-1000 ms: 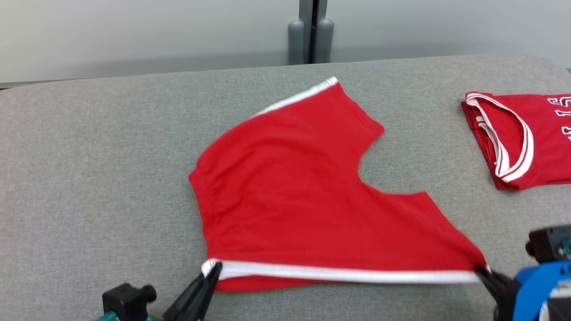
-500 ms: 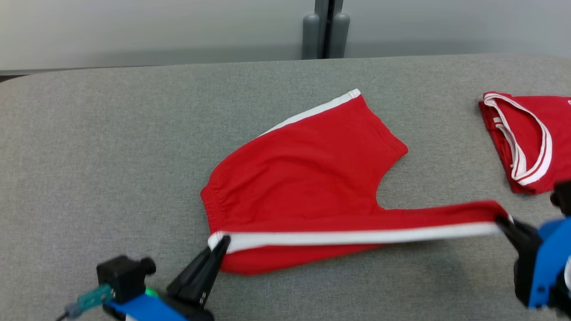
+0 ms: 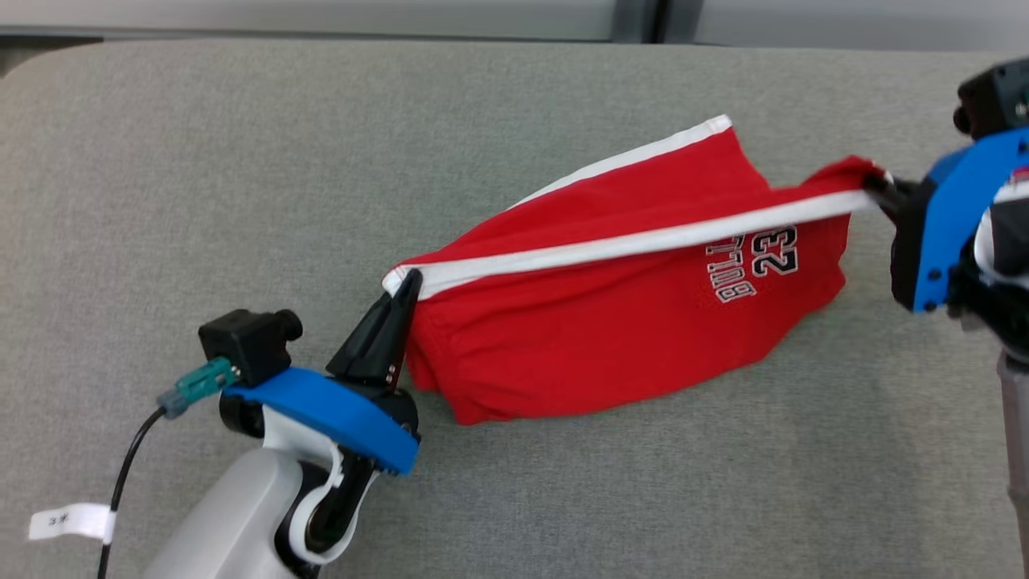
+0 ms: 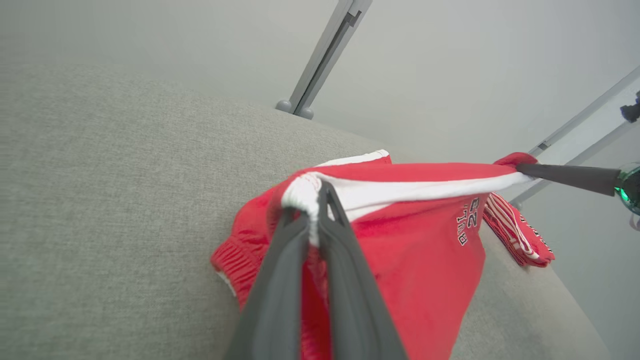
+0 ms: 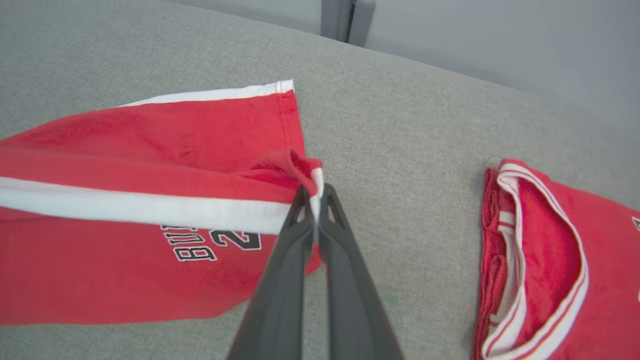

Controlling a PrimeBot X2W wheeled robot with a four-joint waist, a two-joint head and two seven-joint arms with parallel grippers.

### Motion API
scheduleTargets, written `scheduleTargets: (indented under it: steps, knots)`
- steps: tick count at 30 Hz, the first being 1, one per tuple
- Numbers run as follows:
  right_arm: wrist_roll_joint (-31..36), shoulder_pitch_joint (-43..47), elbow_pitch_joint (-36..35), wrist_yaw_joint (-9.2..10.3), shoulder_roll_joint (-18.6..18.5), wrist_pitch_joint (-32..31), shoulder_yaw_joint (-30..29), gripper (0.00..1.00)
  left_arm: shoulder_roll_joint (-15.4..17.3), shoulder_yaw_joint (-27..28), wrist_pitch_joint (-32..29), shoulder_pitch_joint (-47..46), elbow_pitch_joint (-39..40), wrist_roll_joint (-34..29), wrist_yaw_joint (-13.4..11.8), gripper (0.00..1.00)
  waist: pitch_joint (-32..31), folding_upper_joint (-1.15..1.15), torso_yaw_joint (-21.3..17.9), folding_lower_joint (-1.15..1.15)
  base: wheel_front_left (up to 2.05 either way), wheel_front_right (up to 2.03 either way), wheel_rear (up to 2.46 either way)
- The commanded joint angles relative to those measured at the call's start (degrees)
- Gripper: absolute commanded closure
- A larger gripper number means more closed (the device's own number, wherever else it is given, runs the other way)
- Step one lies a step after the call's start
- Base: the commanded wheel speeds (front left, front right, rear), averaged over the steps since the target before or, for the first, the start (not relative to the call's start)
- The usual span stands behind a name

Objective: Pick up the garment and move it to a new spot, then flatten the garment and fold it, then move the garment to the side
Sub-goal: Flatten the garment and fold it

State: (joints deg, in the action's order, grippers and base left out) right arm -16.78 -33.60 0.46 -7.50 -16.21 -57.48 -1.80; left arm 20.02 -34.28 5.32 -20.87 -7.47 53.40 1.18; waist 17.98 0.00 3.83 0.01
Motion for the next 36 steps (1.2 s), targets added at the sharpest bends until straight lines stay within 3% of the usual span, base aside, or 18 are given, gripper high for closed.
scheduleTargets:
  steps: [1,13,14,15,16,17,18,26,36]
  knots:
    - [0.57,-3.60,3.24,0.01,-0.61,1.43,0.53,1.00,-1.17,0.09,0.68,-2.39,-2.62,-0.22,0.61,1.00,2.05,0.00,1.87,-0.01,0.00,0.00,0.00]
    - [2.66,-15.18,18.38,0.01,0.02,9.61,4.46,1.00,-7.27,-0.36,3.91,-11.11,-15.97,0.07,3.62,1.00,5.86,0.00,4.51,-0.01,0.00,0.00,0.00]
    - [2.53,-15.63,19.41,0.01,0.12,10.08,4.68,0.62,-7.53,-0.38,4.06,-11.44,-16.83,0.16,3.85,1.00,5.91,0.00,4.54,-0.01,0.00,0.00,0.00]
    - [2.42,-16.04,20.36,0.01,0.24,10.58,4.85,0.15,-7.83,-0.38,4.36,-11.69,-17.52,0.37,3.93,0.85,5.94,0.00,4.57,-0.01,0.00,0.00,0.00]
    - [2.14,-16.46,21.18,0.01,0.45,11.33,4.86,0.00,-8.07,-0.38,4.60,-11.93,-18.21,0.45,4.15,0.53,5.93,0.00,4.59,-0.01,0.00,0.00,0.00]
    - [1.94,-16.78,21.89,0.01,0.63,12.08,5.08,0.00,-8.30,-0.39,4.83,-12.04,-18.82,0.53,4.34,0.09,5.90,0.00,4.61,-0.01,0.00,0.00,0.00]
    - [1.72,-17.01,22.55,0.01,0.68,12.93,5.33,0.00,-8.53,-0.44,5.02,-12.07,-19.37,0.77,4.46,0.00,5.80,0.00,4.62,-0.01,0.00,0.00,0.00]
    - [-0.38,-16.95,26.28,0.01,-0.93,18.80,8.17,0.00,-9.06,-0.20,6.82,-10.56,-21.79,1.89,5.34,0.00,4.02,0.00,4.55,-0.01,0.00,0.00,0.00]
    - [-4.92,-11.08,27.65,0.00,-3.74,24.06,8.67,0.00,-6.58,1.08,9.52,-3.94,-19.16,0.17,5.88,0.00,-0.33,0.00,4.16,-0.01,0.00,0.00,0.00]
